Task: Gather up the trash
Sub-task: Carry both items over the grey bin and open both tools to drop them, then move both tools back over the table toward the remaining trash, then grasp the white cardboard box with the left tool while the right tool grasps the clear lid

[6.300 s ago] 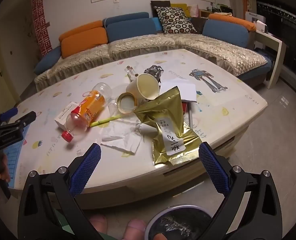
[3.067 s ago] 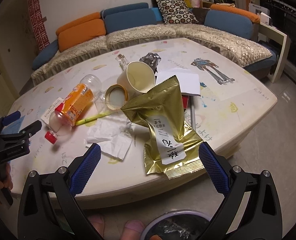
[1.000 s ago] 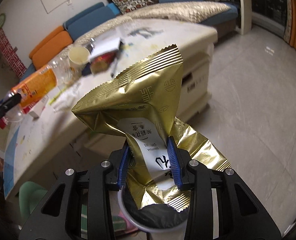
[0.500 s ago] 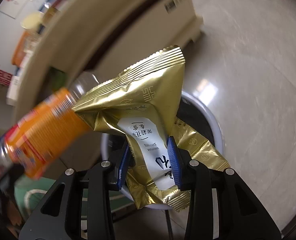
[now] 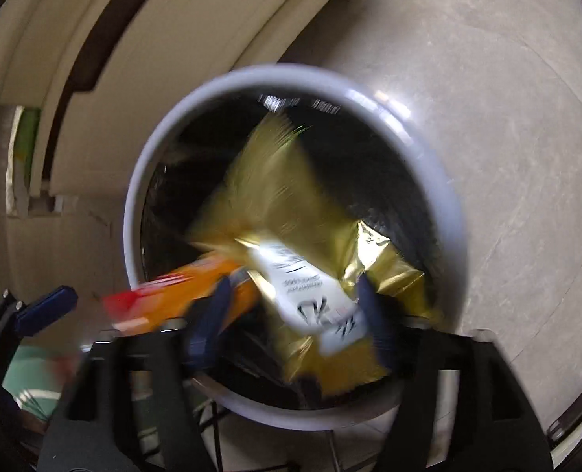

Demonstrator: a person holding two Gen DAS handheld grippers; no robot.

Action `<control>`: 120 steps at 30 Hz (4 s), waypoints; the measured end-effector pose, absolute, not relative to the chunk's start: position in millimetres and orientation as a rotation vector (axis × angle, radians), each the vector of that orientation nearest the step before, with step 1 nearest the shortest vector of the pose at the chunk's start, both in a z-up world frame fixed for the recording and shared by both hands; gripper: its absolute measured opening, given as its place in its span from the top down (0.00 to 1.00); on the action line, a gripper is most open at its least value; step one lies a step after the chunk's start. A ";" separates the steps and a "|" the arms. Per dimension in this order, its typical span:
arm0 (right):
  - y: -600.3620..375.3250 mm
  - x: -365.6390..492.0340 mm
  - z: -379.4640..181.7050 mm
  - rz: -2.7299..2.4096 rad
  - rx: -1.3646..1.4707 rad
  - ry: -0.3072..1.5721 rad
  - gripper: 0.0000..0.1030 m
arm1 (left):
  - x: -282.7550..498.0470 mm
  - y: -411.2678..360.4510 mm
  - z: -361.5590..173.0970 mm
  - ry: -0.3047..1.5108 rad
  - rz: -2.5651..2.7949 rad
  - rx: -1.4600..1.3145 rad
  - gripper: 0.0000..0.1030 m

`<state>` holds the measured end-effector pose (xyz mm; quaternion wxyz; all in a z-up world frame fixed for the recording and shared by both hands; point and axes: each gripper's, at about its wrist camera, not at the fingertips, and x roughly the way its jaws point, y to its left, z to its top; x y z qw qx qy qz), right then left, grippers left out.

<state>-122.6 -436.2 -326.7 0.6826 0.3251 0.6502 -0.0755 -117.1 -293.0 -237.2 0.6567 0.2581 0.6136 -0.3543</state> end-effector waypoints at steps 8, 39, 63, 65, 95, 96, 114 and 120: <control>-468.7 -118.7 -296.6 -0.174 0.774 1.362 0.25 | -104.8 -280.4 -206.2 1.339 -0.798 0.502 0.15; -239.3 80.4 -55.6 0.275 0.088 0.925 0.14 | 83.3 -19.6 -44.2 0.925 -0.163 0.235 0.07; -212.3 144.1 -119.3 0.266 -0.110 1.021 0.80 | 135.0 1.7 -119.3 1.055 -0.190 0.137 0.28; -212.1 141.7 -117.5 0.285 -0.097 1.014 0.80 | 135.9 3.9 -121.3 1.065 -0.193 0.136 0.34; -175.4 167.4 -87.9 0.371 -0.167 0.907 0.55 | 134.8 27.8 -109.2 1.019 -0.178 0.074 0.41; -172.4 169.3 -90.9 0.375 -0.179 0.921 0.55 | 135.2 27.9 -109.8 1.020 -0.177 0.072 0.41; -176.6 157.8 -65.2 0.481 0.000 0.911 0.82 | 120.8 28.6 -81.1 0.958 -0.181 0.080 0.42; -182.4 145.6 -44.0 0.522 0.095 0.889 0.82 | 107.8 29.6 -64.3 0.934 -0.181 0.087 0.42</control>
